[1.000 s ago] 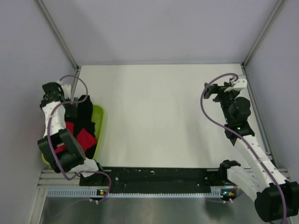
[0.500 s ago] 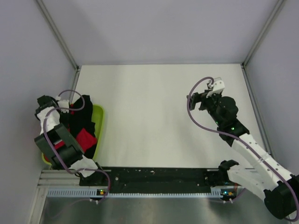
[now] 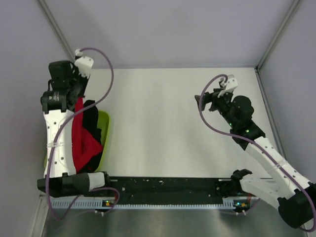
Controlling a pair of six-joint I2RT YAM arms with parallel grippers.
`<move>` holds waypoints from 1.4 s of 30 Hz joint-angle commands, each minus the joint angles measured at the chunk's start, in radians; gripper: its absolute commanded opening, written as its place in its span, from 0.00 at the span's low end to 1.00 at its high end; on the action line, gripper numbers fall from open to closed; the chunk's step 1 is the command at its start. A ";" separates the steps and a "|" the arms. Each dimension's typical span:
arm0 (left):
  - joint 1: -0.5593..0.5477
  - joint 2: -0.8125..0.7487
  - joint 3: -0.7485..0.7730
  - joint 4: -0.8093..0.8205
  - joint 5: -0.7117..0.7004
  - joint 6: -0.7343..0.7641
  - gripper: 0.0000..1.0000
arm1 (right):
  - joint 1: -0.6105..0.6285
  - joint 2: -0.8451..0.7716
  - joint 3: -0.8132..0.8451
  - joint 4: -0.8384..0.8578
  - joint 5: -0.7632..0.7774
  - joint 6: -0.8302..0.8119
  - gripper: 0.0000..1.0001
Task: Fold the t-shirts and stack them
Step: Grab crumpled tshirt from bin with the left arm, then move the tshirt to the center of the board
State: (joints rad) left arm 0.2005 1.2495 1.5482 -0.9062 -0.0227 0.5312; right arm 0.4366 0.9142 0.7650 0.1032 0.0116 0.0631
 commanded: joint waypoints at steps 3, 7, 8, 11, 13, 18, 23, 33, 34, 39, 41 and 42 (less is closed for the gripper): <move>-0.359 0.129 0.585 0.185 0.003 -0.126 0.00 | 0.011 0.130 0.273 -0.081 -0.108 0.026 0.99; -0.678 0.367 0.842 0.118 0.055 -0.019 0.00 | 0.010 0.184 0.440 -0.233 -0.061 0.078 0.99; -0.737 0.399 0.837 0.115 0.085 0.018 0.00 | 0.008 0.184 0.457 -0.250 -0.020 0.099 0.99; -0.841 0.516 0.793 0.108 0.300 0.009 0.00 | -0.045 0.167 0.482 -0.328 0.106 0.176 0.99; -0.894 0.594 0.751 0.109 0.412 0.012 0.00 | -0.128 0.140 0.482 -0.414 0.107 0.251 0.99; -0.995 0.722 0.655 0.047 0.586 0.044 0.75 | -0.350 0.080 0.424 -0.510 0.039 0.288 0.99; -0.968 0.714 0.664 -0.117 0.598 0.059 0.98 | -0.387 0.207 0.442 -0.517 -0.062 0.208 0.99; -0.465 0.460 0.394 -0.120 0.247 -0.086 0.99 | -0.014 0.711 0.601 -0.528 -0.118 -0.057 0.99; -0.413 0.450 0.345 -0.073 0.189 -0.106 0.99 | 0.025 0.774 0.641 -0.540 -0.092 -0.086 0.99; -0.207 0.465 0.192 0.050 0.170 -0.149 0.99 | 0.187 1.018 0.798 -0.609 -0.024 -0.262 0.99; -0.142 0.487 0.153 0.058 0.188 -0.139 0.99 | 0.235 1.083 0.827 -0.649 -0.044 -0.316 0.99; -0.129 0.495 0.136 0.047 0.199 -0.128 0.99 | 0.254 1.109 0.838 -0.672 -0.058 -0.337 0.99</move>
State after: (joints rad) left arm 0.0216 1.7130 1.7504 -0.9047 0.1665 0.4191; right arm 0.6117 1.9438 1.5215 -0.4797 -0.0399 -0.1127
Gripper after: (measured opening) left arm 0.986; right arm 0.985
